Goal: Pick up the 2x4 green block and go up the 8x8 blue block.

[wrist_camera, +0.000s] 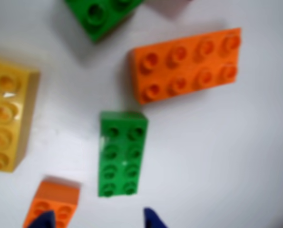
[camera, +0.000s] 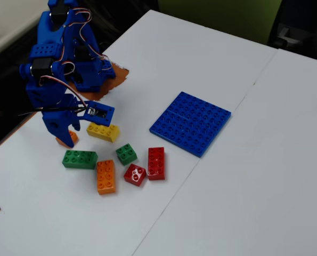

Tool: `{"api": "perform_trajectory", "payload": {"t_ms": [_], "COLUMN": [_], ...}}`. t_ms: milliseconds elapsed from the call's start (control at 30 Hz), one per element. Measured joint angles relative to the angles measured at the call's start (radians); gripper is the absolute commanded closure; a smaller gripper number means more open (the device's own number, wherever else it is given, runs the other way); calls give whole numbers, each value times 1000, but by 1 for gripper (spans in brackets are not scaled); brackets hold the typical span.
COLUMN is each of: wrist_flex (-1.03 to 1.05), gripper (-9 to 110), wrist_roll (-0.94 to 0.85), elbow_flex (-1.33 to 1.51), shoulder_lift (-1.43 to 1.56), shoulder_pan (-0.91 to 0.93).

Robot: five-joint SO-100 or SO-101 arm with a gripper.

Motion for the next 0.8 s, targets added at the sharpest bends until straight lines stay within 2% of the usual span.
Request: {"api": "perform_trajectory", "payload": {"t_ms": [467,800], "wrist_flex": [-135,-143], "gripper": [78,77], "wrist_roll": [11,11], "elbow_flex": [-35,-37], "shoulder_lift": [-201,-265], "shoulder_pan": [-6,-14]}}
